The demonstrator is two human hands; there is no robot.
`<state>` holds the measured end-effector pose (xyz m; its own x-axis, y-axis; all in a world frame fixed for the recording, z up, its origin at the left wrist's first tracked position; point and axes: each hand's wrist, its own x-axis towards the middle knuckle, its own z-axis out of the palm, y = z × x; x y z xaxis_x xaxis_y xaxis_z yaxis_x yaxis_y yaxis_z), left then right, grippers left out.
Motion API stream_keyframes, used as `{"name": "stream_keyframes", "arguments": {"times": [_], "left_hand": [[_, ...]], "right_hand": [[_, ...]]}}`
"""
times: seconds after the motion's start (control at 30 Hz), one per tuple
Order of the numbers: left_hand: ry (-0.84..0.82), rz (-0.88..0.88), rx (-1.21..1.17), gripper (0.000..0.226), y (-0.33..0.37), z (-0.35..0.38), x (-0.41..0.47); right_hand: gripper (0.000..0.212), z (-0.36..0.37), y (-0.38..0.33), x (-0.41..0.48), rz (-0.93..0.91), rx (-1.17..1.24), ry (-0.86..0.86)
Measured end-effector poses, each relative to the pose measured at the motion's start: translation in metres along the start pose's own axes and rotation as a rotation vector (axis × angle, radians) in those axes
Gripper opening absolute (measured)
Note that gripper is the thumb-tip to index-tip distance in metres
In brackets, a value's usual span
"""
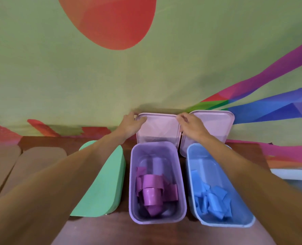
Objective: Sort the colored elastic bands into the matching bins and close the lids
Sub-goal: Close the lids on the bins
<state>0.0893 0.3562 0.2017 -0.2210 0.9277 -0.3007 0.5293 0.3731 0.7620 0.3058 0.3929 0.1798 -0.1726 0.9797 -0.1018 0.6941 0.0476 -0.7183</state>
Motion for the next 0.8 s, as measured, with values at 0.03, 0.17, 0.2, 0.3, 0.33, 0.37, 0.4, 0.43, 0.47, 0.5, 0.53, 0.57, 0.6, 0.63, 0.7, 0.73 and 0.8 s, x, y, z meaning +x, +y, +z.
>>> {"name": "stream_keyframes", "arguments": {"times": [0.03,0.17,0.2,0.3,0.33,0.37,0.4,0.43,0.47,0.5,0.53,0.57,0.6,0.63,0.7,0.73,0.8], "left_hand": [[-0.001,-0.017,-0.063,0.038,-0.003,0.002,-0.004],[0.051,-0.02,-0.212,0.031,-0.012,-0.001,-0.031],[0.056,-0.01,-0.23,0.035,-0.013,-0.004,-0.041],[0.118,0.033,-0.275,0.041,-0.019,-0.008,-0.074],[0.142,0.041,-0.284,0.035,-0.021,-0.008,-0.089],[0.166,0.05,-0.286,0.027,-0.025,-0.006,-0.103],[0.187,0.056,-0.28,0.019,-0.029,-0.003,-0.117],[0.207,0.048,-0.27,0.014,-0.035,0.002,-0.131],[0.223,0.027,-0.27,0.015,-0.041,0.007,-0.143],[0.226,0.008,-0.288,0.019,-0.048,0.012,-0.154],[0.216,-0.01,-0.322,0.025,-0.055,0.016,-0.163],[0.204,-0.031,-0.36,0.032,-0.061,0.019,-0.172],[0.199,-0.057,-0.393,0.038,-0.066,0.022,-0.18],[0.196,-0.085,-0.415,0.044,-0.072,0.025,-0.186],[0.192,-0.143,-0.419,0.058,-0.084,0.033,-0.199],[0.184,-0.171,-0.411,0.064,-0.088,0.038,-0.204],[0.167,-0.222,-0.376,0.067,-0.1,0.047,-0.211]], "right_hand": [[0.031,0.002,0.001,-0.004,0.02,0.032,0.002],[0.042,0.002,-0.005,-0.03,0.071,0.058,0.042],[0.044,0.0,-0.006,-0.04,0.072,0.076,0.058],[0.043,0.0,-0.007,-0.072,0.072,0.181,0.087],[0.039,0.001,-0.007,-0.084,0.077,0.21,0.101],[0.035,0.003,-0.007,-0.095,0.081,0.219,0.127],[0.031,0.006,-0.008,-0.108,0.087,0.215,0.148],[0.026,0.009,-0.009,-0.12,0.096,0.21,0.165],[0.019,0.013,-0.01,-0.133,0.111,0.216,0.177],[0.011,0.018,-0.01,-0.145,0.124,0.228,0.184],[0.011,0.023,-0.009,-0.157,0.137,0.235,0.188],[0.021,0.027,-0.006,-0.168,0.155,0.24,0.182],[0.032,0.031,-0.003,-0.178,0.181,0.248,0.169],[0.042,0.035,0.0,-0.187,0.21,0.266,0.153],[0.051,0.041,0.006,-0.202,0.249,0.302,0.115],[0.05,0.045,0.01,-0.208,0.248,0.306,0.098],[0.047,0.051,0.016,-0.218,0.237,0.285,0.072]]}}
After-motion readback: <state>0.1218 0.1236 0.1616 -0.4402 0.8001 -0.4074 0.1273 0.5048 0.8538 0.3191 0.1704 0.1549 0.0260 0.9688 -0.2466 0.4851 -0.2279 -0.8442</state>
